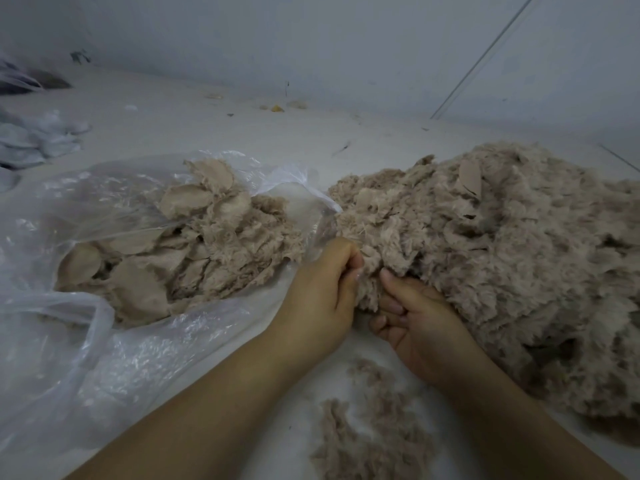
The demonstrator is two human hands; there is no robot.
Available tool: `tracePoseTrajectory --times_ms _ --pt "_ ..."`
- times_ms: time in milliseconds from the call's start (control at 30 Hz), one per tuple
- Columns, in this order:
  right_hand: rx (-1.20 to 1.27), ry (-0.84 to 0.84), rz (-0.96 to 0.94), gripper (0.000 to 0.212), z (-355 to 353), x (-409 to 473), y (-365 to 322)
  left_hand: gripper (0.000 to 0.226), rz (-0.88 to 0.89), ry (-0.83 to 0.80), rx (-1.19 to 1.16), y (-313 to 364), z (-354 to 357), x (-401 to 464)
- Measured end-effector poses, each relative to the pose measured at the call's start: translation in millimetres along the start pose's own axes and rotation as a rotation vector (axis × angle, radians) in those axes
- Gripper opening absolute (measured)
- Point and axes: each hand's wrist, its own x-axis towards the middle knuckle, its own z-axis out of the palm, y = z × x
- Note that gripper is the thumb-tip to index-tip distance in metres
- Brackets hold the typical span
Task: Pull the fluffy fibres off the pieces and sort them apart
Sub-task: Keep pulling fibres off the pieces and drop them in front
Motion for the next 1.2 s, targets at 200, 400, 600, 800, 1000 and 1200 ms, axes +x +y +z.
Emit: tracePoseTrajectory --times_ms 200,400,600,800,1000,1200 --pt "-0.097 -0.067 -0.030 0.019 -1.9 0.8 2.2 0.011 0.028 0.100 -0.027 4.3 -0.5 0.8" --pt "-0.118 -0.006 -0.014 0.016 -0.1 2.2 3.8 0.024 -0.245 0.084 -0.324 3.8 -1.5 3.2" --pt "-0.098 0.012 -0.024 0.032 0.7 1.7 3.7 0.036 0.131 0.302 0.228 5.5 -8.6 4.2" --pt "-0.054 -0.122 -0.070 0.036 1.7 -3.4 1.1 0.033 0.323 -0.062 0.301 7.3 0.0 -2.1" --pt "-0.156 -0.099 -0.051 0.023 4.2 -3.7 2.2 0.016 0.054 0.158 0.020 4.3 -4.9 -0.1" --pt "-0.131 0.011 -0.007 0.015 1.0 -0.5 3.7 0.039 -0.157 -0.199 -0.041 -15.7 -12.6 5.8"
